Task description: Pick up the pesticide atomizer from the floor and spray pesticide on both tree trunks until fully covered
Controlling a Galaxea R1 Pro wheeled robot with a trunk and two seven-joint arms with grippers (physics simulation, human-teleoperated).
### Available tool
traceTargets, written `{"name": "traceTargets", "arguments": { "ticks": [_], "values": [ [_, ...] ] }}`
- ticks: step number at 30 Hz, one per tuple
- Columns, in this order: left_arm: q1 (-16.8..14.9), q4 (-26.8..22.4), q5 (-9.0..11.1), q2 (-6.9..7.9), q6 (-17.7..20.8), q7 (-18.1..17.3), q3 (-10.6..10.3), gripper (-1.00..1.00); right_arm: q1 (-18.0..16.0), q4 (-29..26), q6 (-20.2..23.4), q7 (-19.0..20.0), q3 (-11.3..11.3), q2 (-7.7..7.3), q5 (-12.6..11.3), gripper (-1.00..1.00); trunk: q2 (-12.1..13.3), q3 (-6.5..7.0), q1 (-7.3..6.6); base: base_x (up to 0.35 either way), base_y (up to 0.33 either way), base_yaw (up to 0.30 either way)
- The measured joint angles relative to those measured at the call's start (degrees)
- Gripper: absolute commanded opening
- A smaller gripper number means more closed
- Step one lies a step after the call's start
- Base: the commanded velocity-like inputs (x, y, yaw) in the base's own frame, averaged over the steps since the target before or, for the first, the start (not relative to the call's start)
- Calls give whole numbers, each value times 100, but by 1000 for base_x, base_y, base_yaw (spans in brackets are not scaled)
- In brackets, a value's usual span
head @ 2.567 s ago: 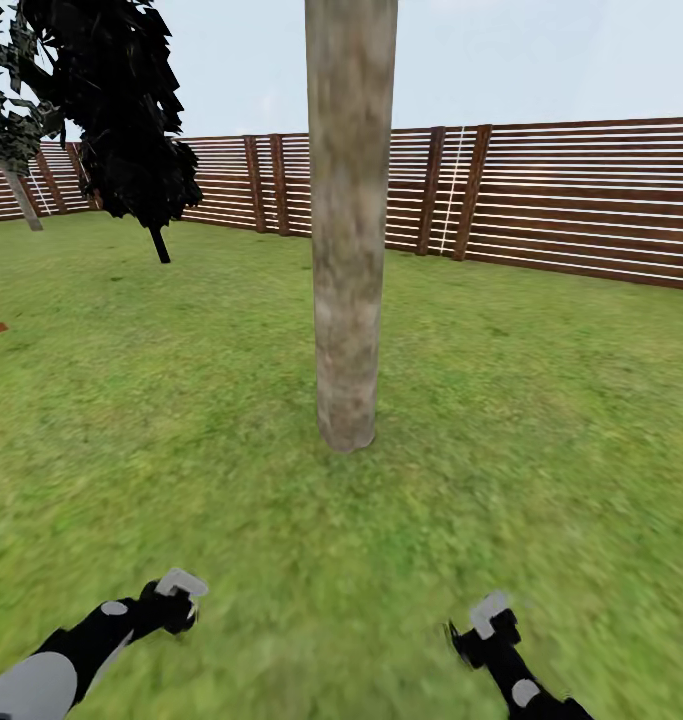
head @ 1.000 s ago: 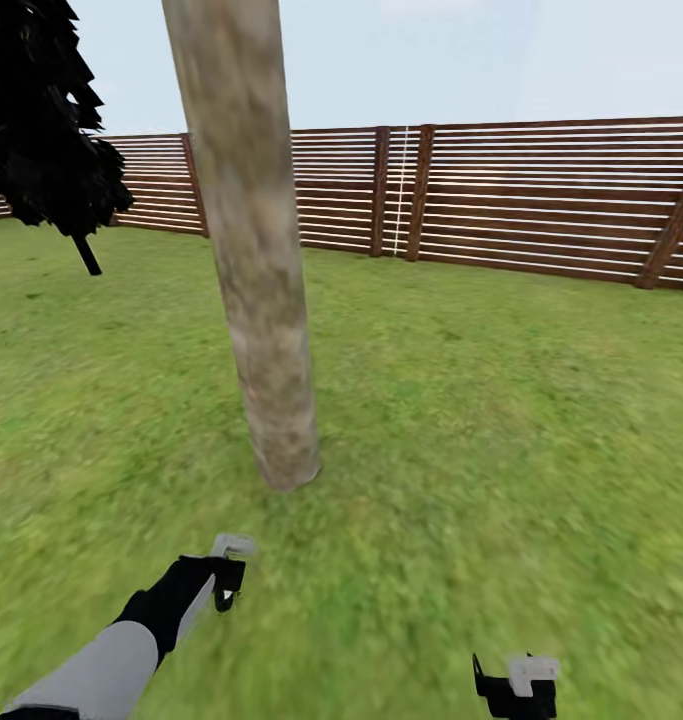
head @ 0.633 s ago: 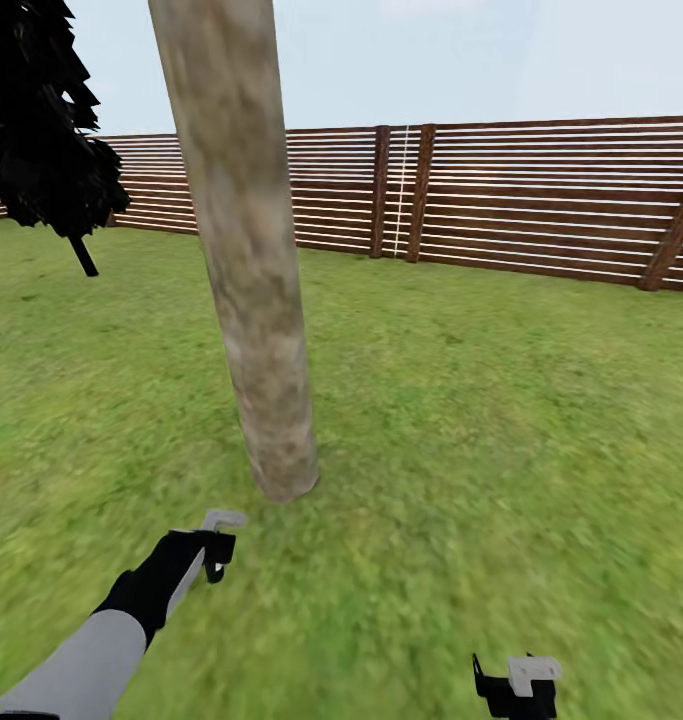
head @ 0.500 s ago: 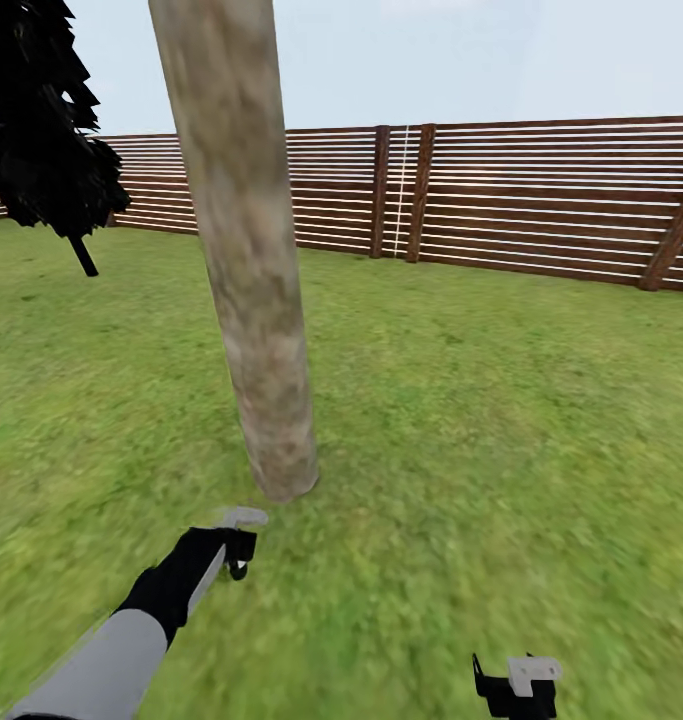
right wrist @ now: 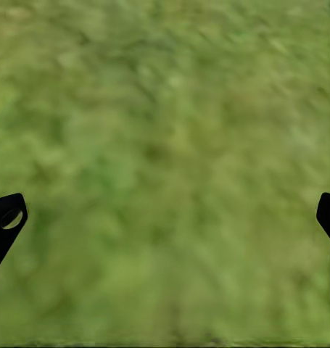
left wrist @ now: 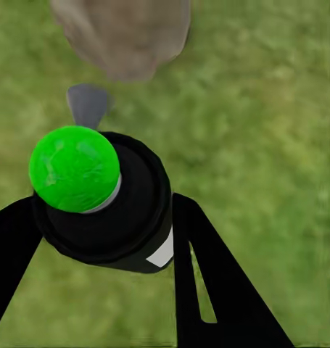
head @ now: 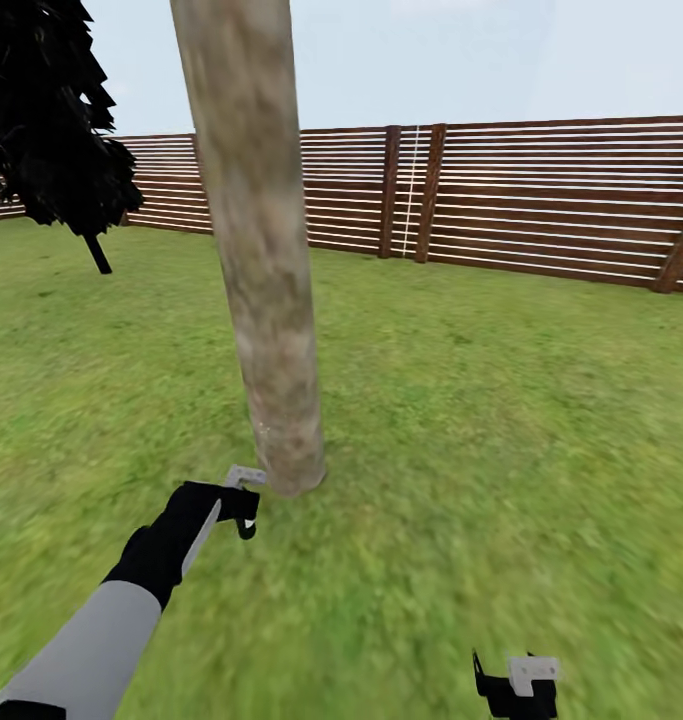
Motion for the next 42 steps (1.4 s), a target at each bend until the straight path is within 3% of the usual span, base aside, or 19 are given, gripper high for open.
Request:
{"name": "traceTargets", "arguments": {
  "ticks": [4, 6, 8, 10, 14, 16, 17, 18, 20, 22, 24, 25, 42],
  "values": [
    [-37, -259, -58, -10, 245, 14, -60, -100, 0, 1, 0, 0, 1, 0, 0, 100, 0, 0, 0, -315, 0, 0],
    [-27, -825, -65, 61, 855, -2, -49, -100, 0, 1, 0, 0, 1, 0, 0, 100, 0, 0, 0, -110, 0, 0],
    [-23, -1305, -54, 135, 1223, -17, -62, -100, 0, -3, 0, 0, 0, 0, 0, 100, 0, 0, 0, -19, 0, 0],
    [-77, -1426, -32, 86, 1472, -10, -80, -100, 0, -3, 0, 0, 0, 0, 0, 100, 0, 0, 0, -5, 0, 7],
    [-653, -1361, -35, 65, 1664, 1, -74, -100, 0, -4, 0, 0, -1, 0, 0, 100, 0, 1, 0, -1, 0, 187],
    [-808, -1271, -66, 146, 1677, 11, -50, -100, 0, -4, 0, 0, 0, 0, 0, 100, 0, 0, 0, 0, 0, 235],
    [-827, -1168, -97, 218, 1677, 22, -19, -100, 0, -4, 0, 0, 1, 0, 0, 100, 0, 0, 0, 0, 0, 67],
    [-803, -956, -115, 411, 1644, 25, 5, -100, 0, -4, 0, 6, 4, 0, 0, 100, 0, -1, 1, 0, 0, 34],
    [-718, -748, -26, 499, 1580, 39, -3, -100, 0, -4, 0, 8, 8, 1, 0, 100, 0, -1, 1, 3, -5, 11],
    [-592, -669, 39, 404, 1457, 42, -15, -100, 0, -2, 0, 9, 8, 0, 0, 100, 0, -1, 0, 82, -142, 3],
    [-547, -638, 51, 48, 1348, 53, -30, -100, 0, -3, 0, 11, 9, 0, 0, 100, 0, 0, 0, 157, -228, 0],
    [-542, -633, 5, -30, 1332, 57, -28, -100, 0, -4, 0, 10, 9, 0, 0, 100, 0, 0, 0, 173, -238, 0],
    [-612, -1137, -62, -35, 1385, 114, -7, -100, 0, 5, 0, 10, 9, 8, 0, 100, 0, 0, 0, -37, -226, 14]
  ]
}}
